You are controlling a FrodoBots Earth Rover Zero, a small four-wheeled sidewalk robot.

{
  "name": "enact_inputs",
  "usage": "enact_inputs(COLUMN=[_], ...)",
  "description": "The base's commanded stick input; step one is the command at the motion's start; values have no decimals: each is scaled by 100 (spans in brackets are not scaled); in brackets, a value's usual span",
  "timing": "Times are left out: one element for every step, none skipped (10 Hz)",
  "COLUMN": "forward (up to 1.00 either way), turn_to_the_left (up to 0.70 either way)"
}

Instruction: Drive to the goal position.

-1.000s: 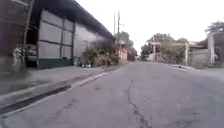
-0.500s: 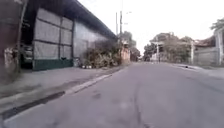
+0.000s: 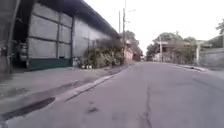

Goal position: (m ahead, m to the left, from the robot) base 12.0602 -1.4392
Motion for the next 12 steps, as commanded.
enact_inputs(forward=[100, 100, 100, 100, 100, 100, 100, 100, 100, 100, 100, 100], turn_to_the_left=[-40, -40, -40, -40, -40, -40, -40, -40, 0, 0, 0, 0])
